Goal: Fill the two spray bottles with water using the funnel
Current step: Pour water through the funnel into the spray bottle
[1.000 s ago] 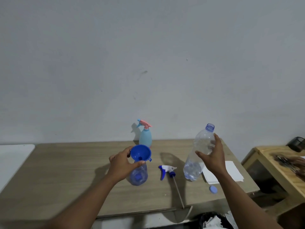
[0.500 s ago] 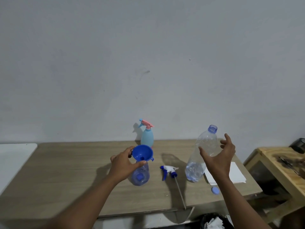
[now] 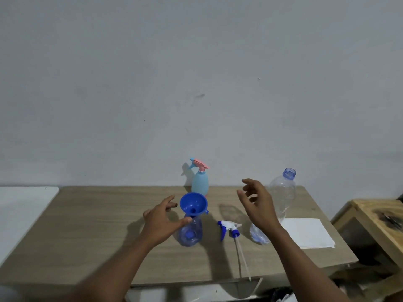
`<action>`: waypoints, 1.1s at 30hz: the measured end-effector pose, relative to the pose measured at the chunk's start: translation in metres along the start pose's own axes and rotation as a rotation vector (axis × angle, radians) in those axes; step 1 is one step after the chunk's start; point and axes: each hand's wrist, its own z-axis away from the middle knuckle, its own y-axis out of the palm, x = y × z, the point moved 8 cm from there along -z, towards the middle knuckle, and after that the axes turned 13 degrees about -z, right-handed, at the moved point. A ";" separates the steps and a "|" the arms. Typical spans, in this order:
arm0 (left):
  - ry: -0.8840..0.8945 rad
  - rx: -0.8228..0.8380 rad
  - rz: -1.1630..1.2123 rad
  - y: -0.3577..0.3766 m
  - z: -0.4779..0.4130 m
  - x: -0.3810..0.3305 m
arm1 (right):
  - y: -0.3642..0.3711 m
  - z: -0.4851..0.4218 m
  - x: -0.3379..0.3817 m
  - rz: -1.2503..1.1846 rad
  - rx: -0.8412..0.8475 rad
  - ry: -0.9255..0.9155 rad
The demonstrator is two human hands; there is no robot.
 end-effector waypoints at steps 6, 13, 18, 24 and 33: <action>0.005 0.081 -0.095 0.019 0.022 0.029 | 0.062 0.000 -0.022 -0.035 0.306 0.234; 0.069 0.210 -0.140 0.041 0.024 0.024 | 0.118 0.005 -0.030 -0.016 0.589 0.282; 0.096 0.244 -0.168 0.044 0.019 0.018 | 0.123 0.004 -0.034 -0.047 0.530 0.260; 0.116 0.232 -0.171 0.046 0.019 0.018 | 0.119 0.006 -0.036 -0.008 0.511 0.219; 0.149 0.239 -0.177 0.046 0.018 0.016 | 0.126 0.011 -0.037 -0.020 0.485 0.220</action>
